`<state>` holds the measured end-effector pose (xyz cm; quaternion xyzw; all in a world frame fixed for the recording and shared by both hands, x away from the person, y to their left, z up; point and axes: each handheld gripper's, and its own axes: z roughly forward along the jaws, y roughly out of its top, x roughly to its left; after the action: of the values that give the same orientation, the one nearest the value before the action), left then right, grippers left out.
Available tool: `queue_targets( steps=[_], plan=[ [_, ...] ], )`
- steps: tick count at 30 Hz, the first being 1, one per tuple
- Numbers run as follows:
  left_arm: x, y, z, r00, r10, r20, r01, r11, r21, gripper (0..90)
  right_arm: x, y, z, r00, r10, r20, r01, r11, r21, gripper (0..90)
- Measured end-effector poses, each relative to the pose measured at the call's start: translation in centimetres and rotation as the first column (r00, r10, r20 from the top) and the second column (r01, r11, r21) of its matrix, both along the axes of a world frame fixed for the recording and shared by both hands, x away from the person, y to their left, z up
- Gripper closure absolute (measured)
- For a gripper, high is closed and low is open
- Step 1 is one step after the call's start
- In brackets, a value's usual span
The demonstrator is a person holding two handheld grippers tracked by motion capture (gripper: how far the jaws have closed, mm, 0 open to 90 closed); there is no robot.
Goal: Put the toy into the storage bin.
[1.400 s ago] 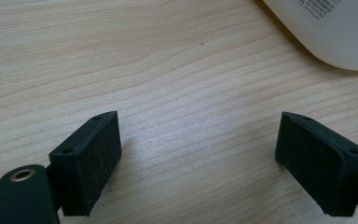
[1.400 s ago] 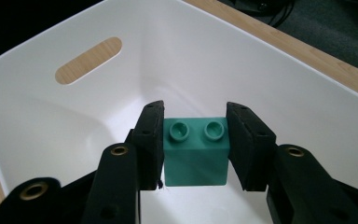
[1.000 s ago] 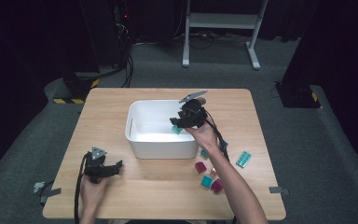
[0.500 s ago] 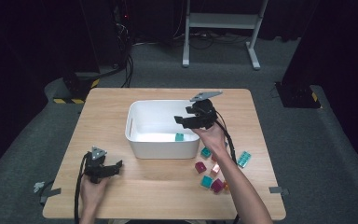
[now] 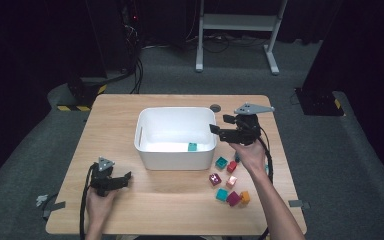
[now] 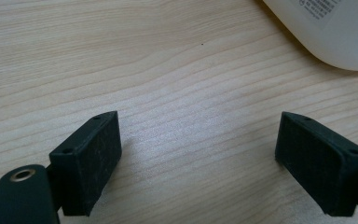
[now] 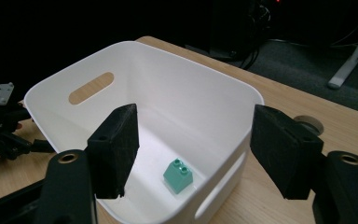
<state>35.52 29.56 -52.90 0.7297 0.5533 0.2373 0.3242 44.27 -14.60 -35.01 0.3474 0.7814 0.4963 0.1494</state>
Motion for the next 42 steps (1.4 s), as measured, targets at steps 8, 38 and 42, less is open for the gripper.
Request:
queue_targets(
  steps=[8, 38, 42],
  plan=[
    [0.0, 0.0, 0.0, 1.0, 0.0, 0.0, 0.0, 1.0, 0.0, 14.4, -1.0, -2.8, -1.3, 0.999, -0.044, 0.005, 0.043, 0.9983, 0.039, 27.0],
    [0.0, 0.0, 0.0, 1.0, 0.001, 0.0, -0.001, 1.0, 0.0, 14.5, -1.3, -7.8, -10.5, 0.9709, -0.204, -0.126, 0.193, 0.977, -0.09, 40.1],
    [0.0, 0.0, 0.0, 1.0, 0.001, 0.0, -0.001, 1.0, 0.0, 14.5, -1.0, -7.7, -11.1, 0.9666, -0.217, -0.137, 0.203, 0.9732, -0.109, 40.5]
  ],
)
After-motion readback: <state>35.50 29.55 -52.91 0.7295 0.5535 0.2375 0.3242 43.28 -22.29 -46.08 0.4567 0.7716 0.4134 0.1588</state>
